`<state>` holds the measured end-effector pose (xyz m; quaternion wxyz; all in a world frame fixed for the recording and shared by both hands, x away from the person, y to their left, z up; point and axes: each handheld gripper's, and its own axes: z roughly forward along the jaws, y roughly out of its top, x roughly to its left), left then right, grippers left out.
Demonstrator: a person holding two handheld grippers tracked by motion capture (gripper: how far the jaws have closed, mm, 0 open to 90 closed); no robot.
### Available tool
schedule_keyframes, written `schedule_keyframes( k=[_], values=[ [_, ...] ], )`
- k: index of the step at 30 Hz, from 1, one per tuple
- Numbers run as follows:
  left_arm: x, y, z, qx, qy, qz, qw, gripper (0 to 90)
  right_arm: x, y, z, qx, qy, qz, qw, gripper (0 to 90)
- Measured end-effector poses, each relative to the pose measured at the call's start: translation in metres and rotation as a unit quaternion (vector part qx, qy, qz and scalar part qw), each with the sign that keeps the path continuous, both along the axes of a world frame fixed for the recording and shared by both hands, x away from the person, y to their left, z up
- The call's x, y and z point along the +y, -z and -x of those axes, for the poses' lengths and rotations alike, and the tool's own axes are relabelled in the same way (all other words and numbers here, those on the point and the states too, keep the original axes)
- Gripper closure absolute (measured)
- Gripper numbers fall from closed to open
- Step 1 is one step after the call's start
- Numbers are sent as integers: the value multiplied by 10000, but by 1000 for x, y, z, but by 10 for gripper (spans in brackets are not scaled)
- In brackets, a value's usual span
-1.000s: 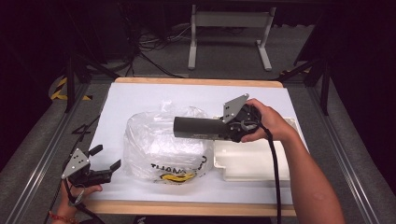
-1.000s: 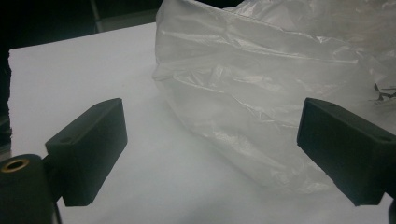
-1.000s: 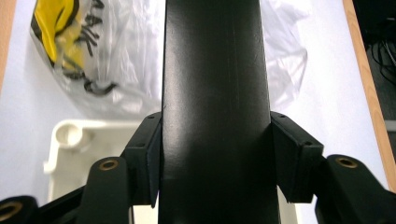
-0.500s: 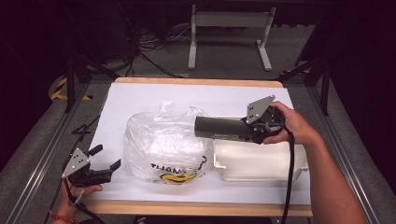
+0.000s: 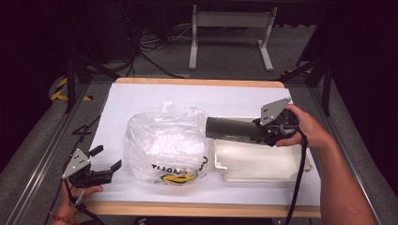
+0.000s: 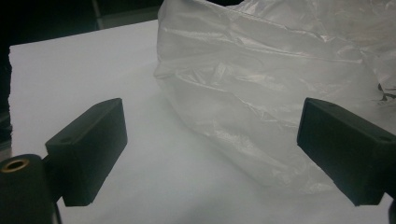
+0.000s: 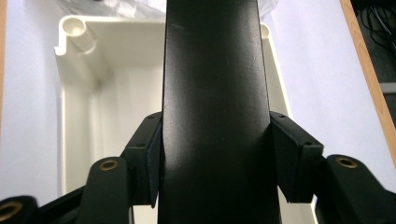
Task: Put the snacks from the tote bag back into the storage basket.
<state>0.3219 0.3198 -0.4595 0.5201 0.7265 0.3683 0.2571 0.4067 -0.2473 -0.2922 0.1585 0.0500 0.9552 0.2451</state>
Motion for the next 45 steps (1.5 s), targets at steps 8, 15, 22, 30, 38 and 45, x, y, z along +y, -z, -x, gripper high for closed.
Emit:
schedule_keyframes(
  k=[8,15,22,30,38,45],
  values=[
    [0,0,0,3,-10,2,10000,93,-18,2,5,27,135,102,9999,431],
    [-1,0,0,1,-15,-2,10000,93,-29,4,7,90,210,188,9996,430],
    [-1,0,0,2,-13,-8,10000,93,-35,12,4,218,238,289,9991,430],
    [-1,0,0,9,-10,-4,10000,93,-36,20,-1,408,174,429,9981,430],
    [-1,0,0,36,-20,-59,10000,95,-33,30,-5,560,80,582,9967,430],
    [-1,-1,0,56,-9,-91,9999,96,-28,39,-8,752,-14,815,9938,429]
  ],
)
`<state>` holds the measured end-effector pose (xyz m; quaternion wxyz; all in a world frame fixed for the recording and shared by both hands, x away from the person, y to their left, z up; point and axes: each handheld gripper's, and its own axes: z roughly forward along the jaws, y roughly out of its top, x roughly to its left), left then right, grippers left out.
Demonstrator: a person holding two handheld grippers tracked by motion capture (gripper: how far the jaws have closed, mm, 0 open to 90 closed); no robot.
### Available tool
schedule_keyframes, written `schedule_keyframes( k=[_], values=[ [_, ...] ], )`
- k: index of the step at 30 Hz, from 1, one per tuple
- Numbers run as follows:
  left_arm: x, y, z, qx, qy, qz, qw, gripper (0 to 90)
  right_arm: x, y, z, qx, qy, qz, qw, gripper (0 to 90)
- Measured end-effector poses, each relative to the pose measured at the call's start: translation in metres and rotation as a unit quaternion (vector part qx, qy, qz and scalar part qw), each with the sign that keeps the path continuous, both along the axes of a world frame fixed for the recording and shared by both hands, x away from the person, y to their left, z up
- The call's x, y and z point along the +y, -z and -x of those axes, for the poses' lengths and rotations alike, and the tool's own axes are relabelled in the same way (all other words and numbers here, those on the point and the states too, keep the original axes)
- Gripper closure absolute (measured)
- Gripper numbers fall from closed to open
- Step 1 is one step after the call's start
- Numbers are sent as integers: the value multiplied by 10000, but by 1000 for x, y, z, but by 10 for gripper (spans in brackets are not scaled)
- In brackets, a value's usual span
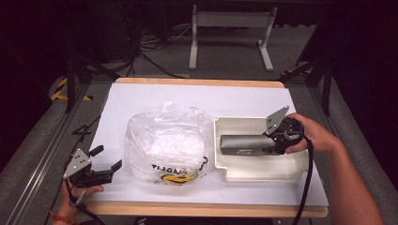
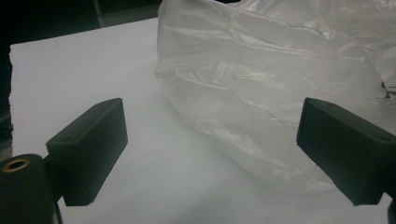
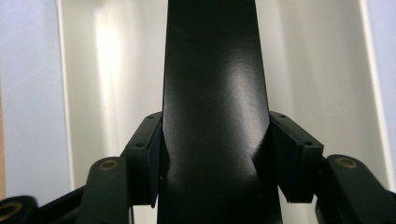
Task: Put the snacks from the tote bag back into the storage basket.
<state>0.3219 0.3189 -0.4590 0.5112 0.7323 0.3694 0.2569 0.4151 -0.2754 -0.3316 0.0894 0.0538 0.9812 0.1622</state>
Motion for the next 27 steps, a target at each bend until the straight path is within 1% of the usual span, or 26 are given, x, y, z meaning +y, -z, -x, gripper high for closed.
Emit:
schedule_keyframes(
  k=[2,4,6,7,9,12,17,23,26,27],
  values=[
    [0,0,0,2,9,-9,10000,97,1,2,-1,20,-15,37,10000,429],
    [0,0,0,-37,-4,30,10000,98,1,3,-2,44,-22,59,10000,429],
    [0,0,0,-55,14,23,10000,99,2,3,-3,45,-24,82,10000,429],
    [0,1,0,-56,16,21,10000,99,2,4,-3,83,-31,96,9999,429],
    [0,0,0,-39,5,28,10000,99,3,5,-5,74,-79,94,9999,429],
    [0,0,0,-52,19,25,10000,99,3,6,-6,121,-79,112,9998,429],
    [0,1,0,-57,10,29,10000,99,1,6,-7,125,-58,108,9998,429],
    [0,0,0,-34,18,16,10000,99,-3,9,-8,179,-26,158,9997,427],
    [0,0,0,-33,18,5,10000,99,-3,11,-9,217,-27,290,9993,427],
    [0,0,0,-33,18,5,10000,99,-3,11,-9,217,-27,290,9993,427]
  ],
)
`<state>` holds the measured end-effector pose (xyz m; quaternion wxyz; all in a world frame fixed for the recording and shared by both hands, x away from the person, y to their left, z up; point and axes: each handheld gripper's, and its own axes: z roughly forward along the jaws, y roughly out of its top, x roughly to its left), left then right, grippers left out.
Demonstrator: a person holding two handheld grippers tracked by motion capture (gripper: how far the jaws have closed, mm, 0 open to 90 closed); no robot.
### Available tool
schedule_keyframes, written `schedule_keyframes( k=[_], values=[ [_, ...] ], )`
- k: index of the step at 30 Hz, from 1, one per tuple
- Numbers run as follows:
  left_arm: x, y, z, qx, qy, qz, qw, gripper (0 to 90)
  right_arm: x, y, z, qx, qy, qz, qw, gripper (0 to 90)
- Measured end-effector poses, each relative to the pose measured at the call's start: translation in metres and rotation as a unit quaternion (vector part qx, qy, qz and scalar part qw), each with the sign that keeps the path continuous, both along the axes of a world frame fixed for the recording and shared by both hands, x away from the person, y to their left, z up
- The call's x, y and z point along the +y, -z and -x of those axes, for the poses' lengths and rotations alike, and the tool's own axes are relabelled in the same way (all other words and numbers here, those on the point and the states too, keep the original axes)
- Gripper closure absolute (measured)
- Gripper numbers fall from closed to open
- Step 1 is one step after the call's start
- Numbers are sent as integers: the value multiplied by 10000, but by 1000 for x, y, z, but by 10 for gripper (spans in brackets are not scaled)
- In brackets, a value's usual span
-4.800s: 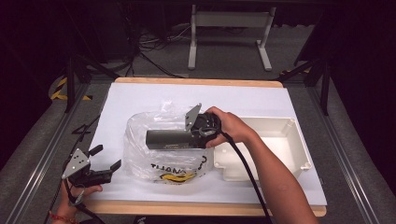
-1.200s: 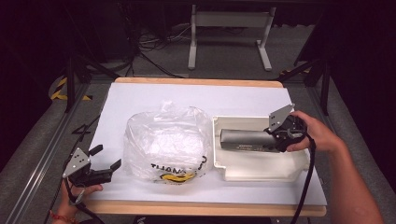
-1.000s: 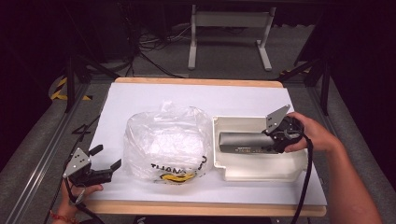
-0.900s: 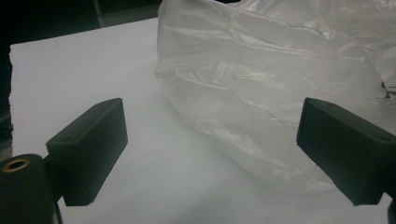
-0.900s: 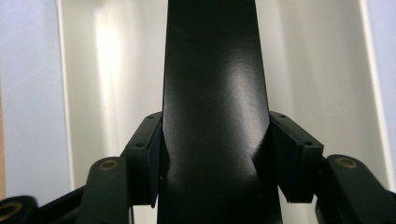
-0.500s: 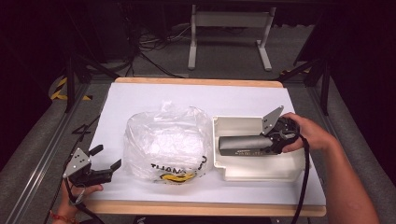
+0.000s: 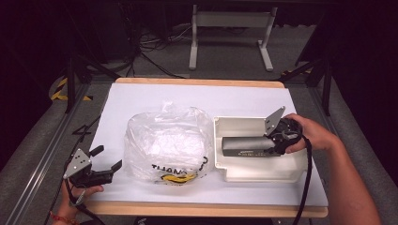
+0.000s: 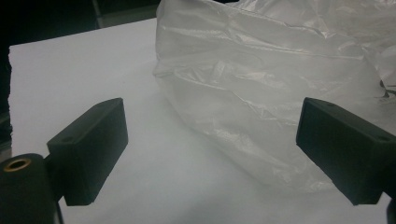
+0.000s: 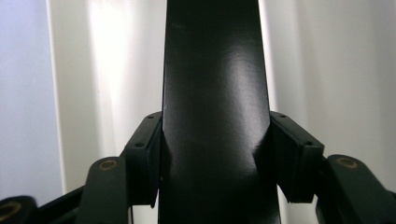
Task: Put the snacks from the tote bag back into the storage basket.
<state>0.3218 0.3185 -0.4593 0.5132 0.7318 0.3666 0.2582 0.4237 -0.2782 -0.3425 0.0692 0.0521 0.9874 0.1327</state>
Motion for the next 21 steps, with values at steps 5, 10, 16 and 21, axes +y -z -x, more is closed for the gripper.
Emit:
schedule_keyframes(
  k=[5,10,16,21],
  values=[
    [0,0,0,-1,6,5,10000,99,-1,5,-3,66,35,104,9999,426],
    [0,0,0,-8,4,11,10000,99,0,11,-4,65,99,422,9990,425],
    [0,0,0,0,3,12,10000,99,1,13,-7,87,104,529,9985,423],
    [0,0,0,-1,6,5,10000,99,1,17,-8,56,105,657,9978,423]
  ],
)
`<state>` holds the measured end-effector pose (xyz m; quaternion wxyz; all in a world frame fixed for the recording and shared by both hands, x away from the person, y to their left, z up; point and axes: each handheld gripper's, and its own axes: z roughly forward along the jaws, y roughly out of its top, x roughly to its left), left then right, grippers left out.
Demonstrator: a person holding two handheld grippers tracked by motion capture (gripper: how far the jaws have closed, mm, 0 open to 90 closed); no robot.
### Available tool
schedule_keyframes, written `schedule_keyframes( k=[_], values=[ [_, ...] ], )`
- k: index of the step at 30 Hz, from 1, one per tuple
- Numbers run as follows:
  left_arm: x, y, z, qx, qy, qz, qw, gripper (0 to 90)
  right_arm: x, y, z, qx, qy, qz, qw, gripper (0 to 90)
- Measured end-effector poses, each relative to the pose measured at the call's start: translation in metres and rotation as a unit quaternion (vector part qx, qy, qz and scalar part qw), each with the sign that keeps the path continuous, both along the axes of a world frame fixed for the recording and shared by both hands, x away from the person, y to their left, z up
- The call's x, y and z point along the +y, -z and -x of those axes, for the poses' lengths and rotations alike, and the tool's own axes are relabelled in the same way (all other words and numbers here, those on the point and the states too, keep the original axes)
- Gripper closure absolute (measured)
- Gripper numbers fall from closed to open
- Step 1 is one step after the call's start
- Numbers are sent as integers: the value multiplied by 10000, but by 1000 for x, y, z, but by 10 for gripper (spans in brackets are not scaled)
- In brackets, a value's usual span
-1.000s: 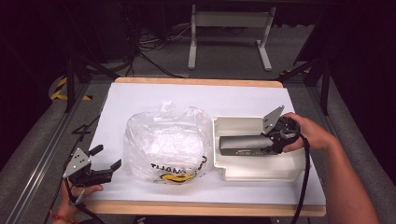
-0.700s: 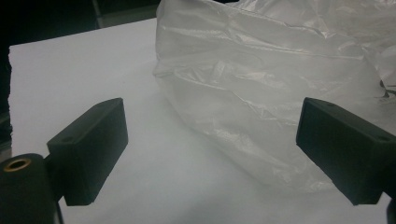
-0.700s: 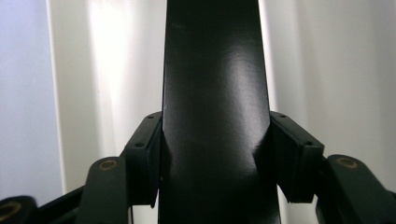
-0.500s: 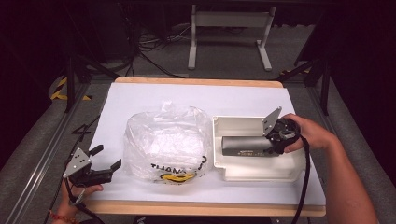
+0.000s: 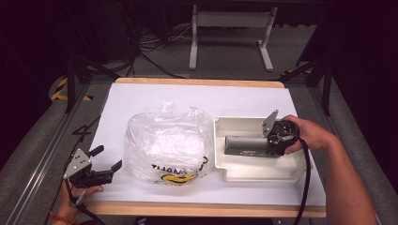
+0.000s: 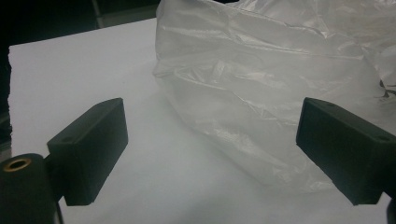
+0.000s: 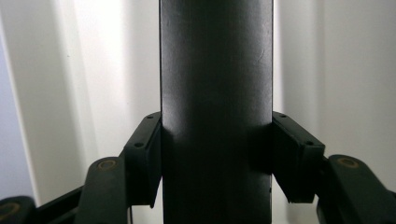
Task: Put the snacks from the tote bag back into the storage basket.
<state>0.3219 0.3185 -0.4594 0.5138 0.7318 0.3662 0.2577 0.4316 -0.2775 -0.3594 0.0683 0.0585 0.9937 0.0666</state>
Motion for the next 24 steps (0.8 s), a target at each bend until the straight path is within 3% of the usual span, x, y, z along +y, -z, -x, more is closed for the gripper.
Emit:
schedule_keyframes(
  k=[10,24],
  values=[
    [0,0,0,0,1,2,10000,99,0,3,-1,-57,33,188,9998,419],
    [0,0,0,-14,1,17,10000,99,-4,3,0,-154,147,141,9997,411]
  ],
)
